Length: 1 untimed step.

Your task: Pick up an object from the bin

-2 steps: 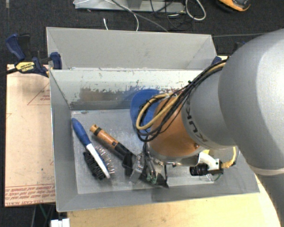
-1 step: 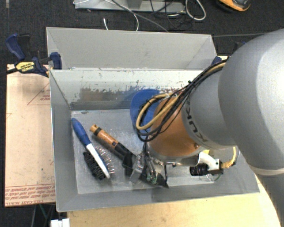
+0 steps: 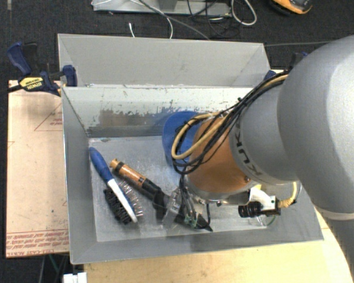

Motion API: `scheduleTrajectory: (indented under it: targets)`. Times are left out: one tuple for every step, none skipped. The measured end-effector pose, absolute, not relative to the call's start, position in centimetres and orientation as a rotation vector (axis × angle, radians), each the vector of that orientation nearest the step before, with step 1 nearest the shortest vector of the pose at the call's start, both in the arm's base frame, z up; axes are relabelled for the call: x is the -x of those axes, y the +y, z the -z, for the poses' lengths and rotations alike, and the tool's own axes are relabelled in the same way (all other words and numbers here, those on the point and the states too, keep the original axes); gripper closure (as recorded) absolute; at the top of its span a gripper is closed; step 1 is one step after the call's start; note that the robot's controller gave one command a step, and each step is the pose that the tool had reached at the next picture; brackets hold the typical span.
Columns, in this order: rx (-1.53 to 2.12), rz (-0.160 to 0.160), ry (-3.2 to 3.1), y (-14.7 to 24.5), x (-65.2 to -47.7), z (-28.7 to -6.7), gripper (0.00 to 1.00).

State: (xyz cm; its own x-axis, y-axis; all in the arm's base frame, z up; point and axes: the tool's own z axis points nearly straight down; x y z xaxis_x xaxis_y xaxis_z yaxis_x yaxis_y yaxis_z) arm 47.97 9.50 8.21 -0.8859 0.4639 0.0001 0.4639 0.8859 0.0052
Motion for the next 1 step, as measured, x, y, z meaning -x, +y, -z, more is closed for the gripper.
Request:
scheduleTrajectory:
  targets:
    - [-0.748,-0.008,3.051,9.51,-47.94,-9.16,1.00]
